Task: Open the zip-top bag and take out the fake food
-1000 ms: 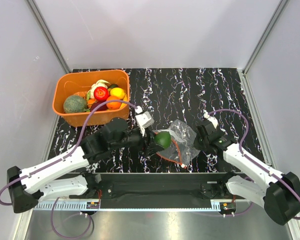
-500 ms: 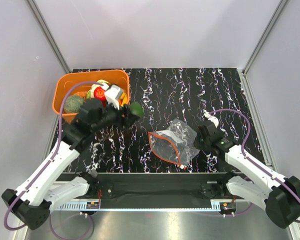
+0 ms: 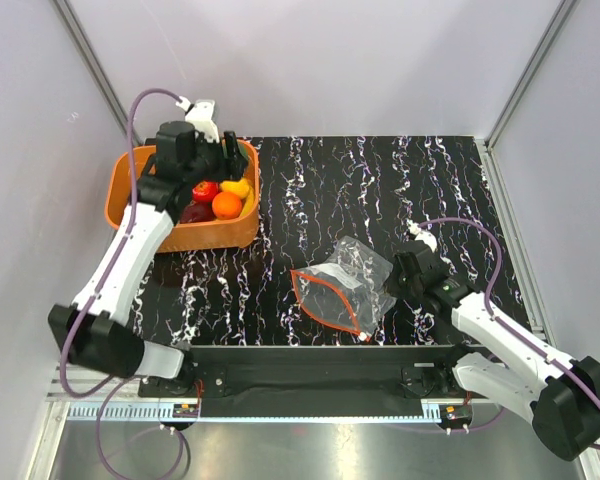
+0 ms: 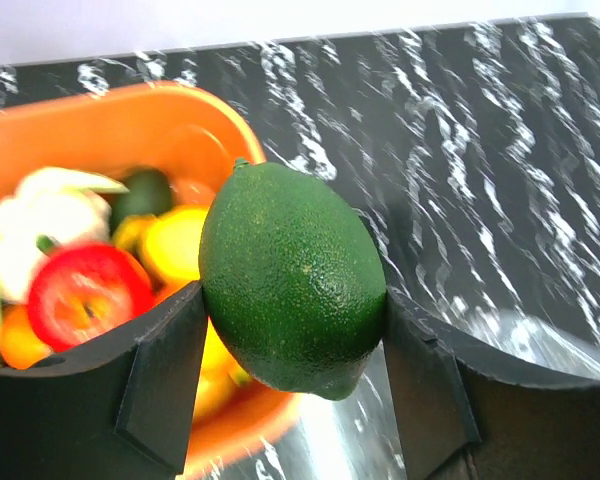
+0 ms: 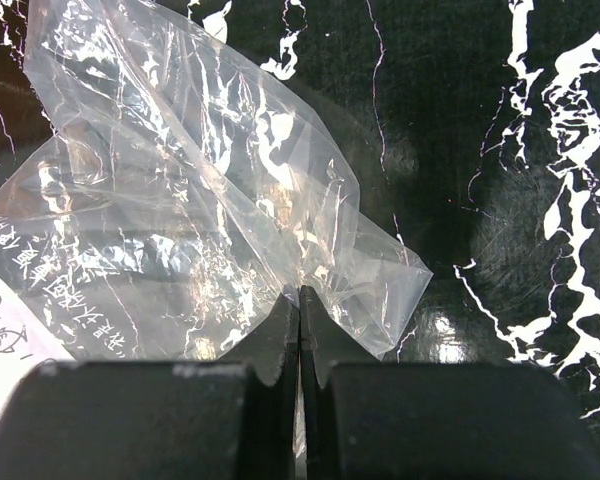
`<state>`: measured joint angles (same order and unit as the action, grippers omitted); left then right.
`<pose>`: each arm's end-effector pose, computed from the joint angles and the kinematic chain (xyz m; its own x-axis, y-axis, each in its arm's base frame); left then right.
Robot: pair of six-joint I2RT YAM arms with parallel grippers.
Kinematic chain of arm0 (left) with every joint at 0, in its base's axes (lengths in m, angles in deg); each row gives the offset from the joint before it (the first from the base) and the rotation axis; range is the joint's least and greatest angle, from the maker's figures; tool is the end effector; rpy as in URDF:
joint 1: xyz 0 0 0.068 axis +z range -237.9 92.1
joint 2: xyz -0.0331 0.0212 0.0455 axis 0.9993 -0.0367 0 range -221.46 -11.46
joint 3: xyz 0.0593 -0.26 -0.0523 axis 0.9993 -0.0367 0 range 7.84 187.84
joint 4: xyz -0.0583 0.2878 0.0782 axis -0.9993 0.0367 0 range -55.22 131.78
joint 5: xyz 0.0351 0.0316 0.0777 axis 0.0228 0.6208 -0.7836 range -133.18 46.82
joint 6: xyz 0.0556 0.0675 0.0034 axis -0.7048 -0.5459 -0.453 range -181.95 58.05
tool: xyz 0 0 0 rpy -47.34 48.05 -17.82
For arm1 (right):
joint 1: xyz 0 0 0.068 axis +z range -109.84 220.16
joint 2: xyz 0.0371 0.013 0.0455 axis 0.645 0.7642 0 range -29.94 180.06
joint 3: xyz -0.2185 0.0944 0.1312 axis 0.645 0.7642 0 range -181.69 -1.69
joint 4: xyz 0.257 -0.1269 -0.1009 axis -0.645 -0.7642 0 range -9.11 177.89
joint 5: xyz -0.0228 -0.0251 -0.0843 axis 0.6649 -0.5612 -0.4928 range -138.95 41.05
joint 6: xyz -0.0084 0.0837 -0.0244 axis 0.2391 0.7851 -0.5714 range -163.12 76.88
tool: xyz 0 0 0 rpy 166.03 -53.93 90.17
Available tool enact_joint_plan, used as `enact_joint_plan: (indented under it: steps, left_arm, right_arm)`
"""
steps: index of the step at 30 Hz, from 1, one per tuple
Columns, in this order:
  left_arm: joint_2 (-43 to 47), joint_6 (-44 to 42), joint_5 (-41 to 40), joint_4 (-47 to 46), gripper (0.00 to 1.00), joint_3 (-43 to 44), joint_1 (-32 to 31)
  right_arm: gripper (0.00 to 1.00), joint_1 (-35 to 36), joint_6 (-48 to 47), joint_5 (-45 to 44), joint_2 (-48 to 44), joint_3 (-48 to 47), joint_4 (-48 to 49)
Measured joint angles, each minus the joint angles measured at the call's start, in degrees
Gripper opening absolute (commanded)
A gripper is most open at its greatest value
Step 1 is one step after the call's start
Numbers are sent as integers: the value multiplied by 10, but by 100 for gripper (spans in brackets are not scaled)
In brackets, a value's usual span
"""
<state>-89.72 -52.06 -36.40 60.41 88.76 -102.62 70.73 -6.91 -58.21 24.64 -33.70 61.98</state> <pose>0.3770 -0.1086 0.3853 -0.4331 -0.0624 -0.8992 0.2875 0.9359 -0.2035 0.2285 0.1204 0.1591 -0.7625 0.2268 -0.6059 0.0500 0.9544 0.2943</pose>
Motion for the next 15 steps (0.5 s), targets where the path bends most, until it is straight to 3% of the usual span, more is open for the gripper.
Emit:
enact_joint_plan:
  steps: [5,7,8,9,12,15]
  left_arm:
    - [-121,-7,-44,1,38,98,11]
    - [-171,-11,-60,3,50,136,14]
    - [-194,-13,-68,6,67,149,15]
    - [-209,-15,-73,9,78,157,16]
    - [-250,-19,-83,23,93,173,21]
    - [-262,-20,-85,34,99,173,30]
  right_arm:
    - [0,0,-1,4,-2,5,6]
    - [0,0,-1,5,-7,8,6]
    - [0,0,-2,7,-11,9,5]
    - [0,0,-2,8,-14,10,5]
    - [0,0,-2,9,-25,12,5]
    - [0,0,-2,10,-33,12,5]
